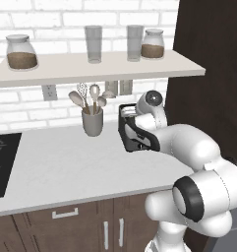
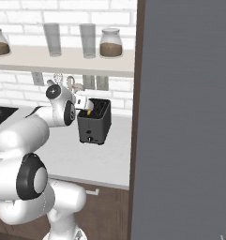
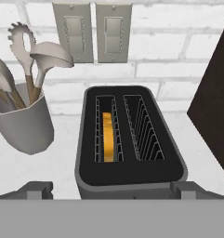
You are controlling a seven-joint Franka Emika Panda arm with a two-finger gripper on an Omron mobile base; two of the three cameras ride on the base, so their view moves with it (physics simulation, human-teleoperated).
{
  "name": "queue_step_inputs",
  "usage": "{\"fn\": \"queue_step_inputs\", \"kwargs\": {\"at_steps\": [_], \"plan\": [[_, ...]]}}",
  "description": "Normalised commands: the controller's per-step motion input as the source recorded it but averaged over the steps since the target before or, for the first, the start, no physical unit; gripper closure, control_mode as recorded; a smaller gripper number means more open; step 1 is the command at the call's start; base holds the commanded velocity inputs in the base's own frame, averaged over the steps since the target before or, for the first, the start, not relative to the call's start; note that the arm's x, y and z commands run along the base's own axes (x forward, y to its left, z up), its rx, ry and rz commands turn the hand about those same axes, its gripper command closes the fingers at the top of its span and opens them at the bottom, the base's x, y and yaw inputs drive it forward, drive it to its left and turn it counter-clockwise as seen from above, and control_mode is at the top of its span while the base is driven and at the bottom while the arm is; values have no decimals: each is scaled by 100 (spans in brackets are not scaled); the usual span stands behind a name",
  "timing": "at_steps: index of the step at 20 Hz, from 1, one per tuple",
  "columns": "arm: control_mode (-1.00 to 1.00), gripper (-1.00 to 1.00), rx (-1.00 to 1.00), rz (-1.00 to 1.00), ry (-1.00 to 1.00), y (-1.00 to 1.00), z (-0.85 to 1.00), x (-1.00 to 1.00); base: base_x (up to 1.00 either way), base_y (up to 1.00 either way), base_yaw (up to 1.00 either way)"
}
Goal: Start the toaster. Once the lever pops up, take the bread to the plate on the dining counter.
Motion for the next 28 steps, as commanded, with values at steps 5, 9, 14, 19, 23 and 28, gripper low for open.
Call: {"fn": "queue_step_inputs", "kwargs": {"at_steps": [5, 9, 14, 19, 23, 28], "plan": [[-100, -100, 0, 0, 0, 0, 0, 0, 0, 0, 0], [-100, -100, 0, 0, 0, 0, 0, 0, 0, 0, 0], [-100, -100, 0, 0, 0, 0, 0, 0, 0, 0, 0], [-100, -100, 0, 0, 0, 0, 0, 0, 0, 0, 0], [-100, -100, 0, 0, 0, 0, 0, 0, 0, 0, 0], [-100, -100, 0, 0, 0, 0, 0, 0, 0, 0, 0]]}}
